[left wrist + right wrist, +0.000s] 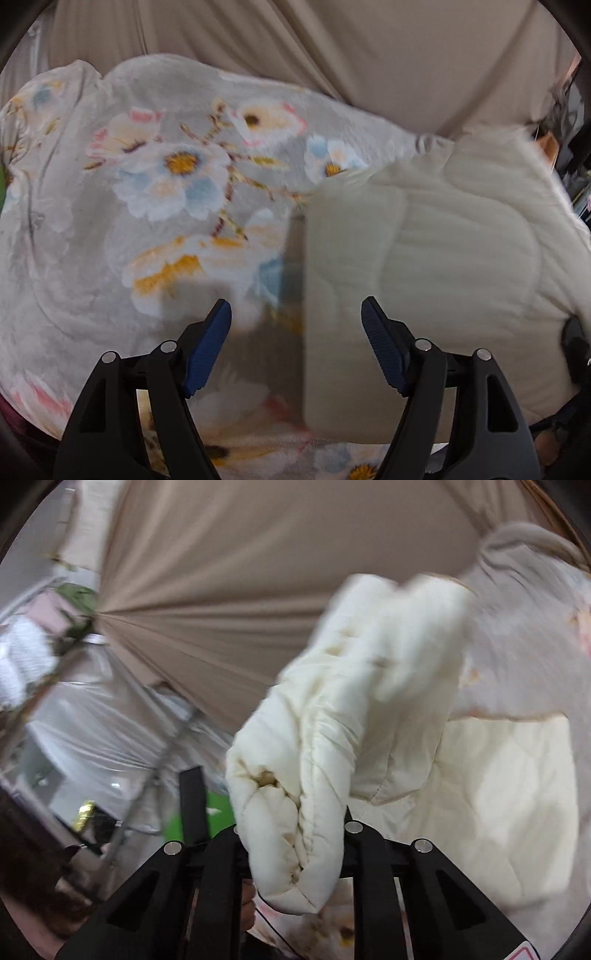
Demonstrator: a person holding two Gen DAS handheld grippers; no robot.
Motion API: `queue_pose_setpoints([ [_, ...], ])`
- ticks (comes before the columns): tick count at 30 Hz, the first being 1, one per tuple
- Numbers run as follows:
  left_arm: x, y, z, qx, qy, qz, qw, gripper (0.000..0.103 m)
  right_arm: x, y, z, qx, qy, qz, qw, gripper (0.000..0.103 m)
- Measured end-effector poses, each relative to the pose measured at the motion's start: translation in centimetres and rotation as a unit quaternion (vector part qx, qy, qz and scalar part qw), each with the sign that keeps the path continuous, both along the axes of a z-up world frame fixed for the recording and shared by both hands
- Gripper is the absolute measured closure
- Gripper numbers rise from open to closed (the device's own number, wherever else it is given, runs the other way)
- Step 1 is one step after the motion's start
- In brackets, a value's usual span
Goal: Fold large clothes
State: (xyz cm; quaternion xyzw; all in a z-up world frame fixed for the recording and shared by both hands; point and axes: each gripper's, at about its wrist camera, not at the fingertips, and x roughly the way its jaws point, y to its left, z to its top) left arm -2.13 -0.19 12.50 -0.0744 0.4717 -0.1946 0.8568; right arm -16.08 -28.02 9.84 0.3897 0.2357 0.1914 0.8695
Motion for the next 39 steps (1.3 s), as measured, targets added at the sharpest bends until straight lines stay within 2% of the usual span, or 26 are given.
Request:
queue_pose_setpoints([
  [1,0.1,0.2,0.0,0.006,-0.002,0.001,1.0,0.032,-0.1,-1.0,-1.8,0.003,0.024,-0.014,1.0,0.09],
  [2,0.1,0.2,-0.3,0.012,0.0,-0.002,0.9999,0.032,0.0,-2.3,-4.9,-0.009,0.087,-0.044,0.995,0.09],
  [4,0.3,-0.2,-1.7,0.027,0.017,-0.003,0.9995,0.033,0.1,-4.3,-12.2,-0.038,0.224,-0.084,0.97,0.09],
  [5,0.3,-0.3,-2.3,0.026,0.026,-0.008,0.9993,0.033,-0.5,-5.1,-14.7,-0.024,0.252,-0.1,0.962,0.09],
  [6,0.2,-0.5,-2.8,0.026,0.034,-0.012,0.999,0.033,-1.4,-5.9,-15.9,-0.005,0.26,-0.119,0.958,0.09],
  [8,0.0,-1.3,-3.5,0.028,0.045,-0.027,0.9983,0.033,-2.3,-6.6,-16.3,0.02,0.256,-0.134,0.957,0.09],
  [10,-0.5,-2.2,-3.9,0.027,0.046,-0.041,0.9977,0.033,-2.3,-6.3,-16.2,0.014,0.257,-0.131,0.957,0.089],
  [15,-1.0,-6.6,-3.3,0.004,0.026,-0.09,0.9956,0.033,-1.8,-4.4,-12.4,-0.041,0.228,-0.12,0.965,0.088],
  [17,-1.0,-8.9,-3.6,0.006,0.02,-0.111,0.9936,0.032,-1.6,-3.6,-12.5,-0.071,0.23,-0.117,0.964,0.085],
  [19,-0.7,-11.8,-5.4,0.032,0.02,-0.135,0.9902,0.032,-0.8,-3.9,-14.9,-0.103,0.257,-0.114,0.954,0.077],
  [21,-0.3,-14.4,-7.9,0.084,0.025,-0.145,0.9856,0.032,-1.5,-4.7,-15.5,-0.068,0.276,-0.114,0.952,0.071],
  [22,-0.3,-14.9,-8.7,0.102,0.021,-0.145,0.984,0.031,-2.1,-4.9,-15.2,-0.052,0.273,-0.115,0.954,0.068],
  [24,-0.7,-15.6,-9.7,0.132,-0.011,-0.143,0.9809,0.029,-3.8,-5.4,-13.7,-0.054,0.264,-0.123,0.955,0.064],
  [29,-0.7,-16.0,-9.6,0.145,-0.012,-0.135,0.9801,0.027,-7.0,-6.3,-9.6,-0.096,0.237,-0.158,0.954,0.063],
  [31,-0.7,-16.1,-9.6,0.148,-0.004,-0.128,0.9807,0.027,-6.4,-5.7,-8.1,-0.132,0.215,-0.157,0.955,0.066],
  [32,-0.6,-16.1,-9.6,0.148,-0.002,-0.125,0.981,0.027,-6.2,-5.6,-7.6,-0.153,0.205,-0.147,0.956,0.077],
  [33,-0.5,-16.1,-9.5,0.15,0.001,-0.122,0.9811,0.026,-5.3,-4.8,-7.5,-0.175,0.201,-0.135,0.954,0.094],
  [34,-0.6,-16.1,-9.5,0.152,0.002,-0.12,0.9811,0.026,-5.0,-4.3,-7.7,-0.203,0.203,-0.123,0.95,0.102],
  [36,-0.6,-16.1,-9.5,0.157,0.005,-0.116,0.9809,0.025,-4.1,-4.0,-9.5,-0.226,0.222,-0.105,0.943,0.103],
  [39,-0.6,-16.3,-9.7,0.159,0.01,-0.117,0.9803,0.022,-2.4,-6.0,-15.1,-0.243,0.298,-0.114,0.916,0.103],
])
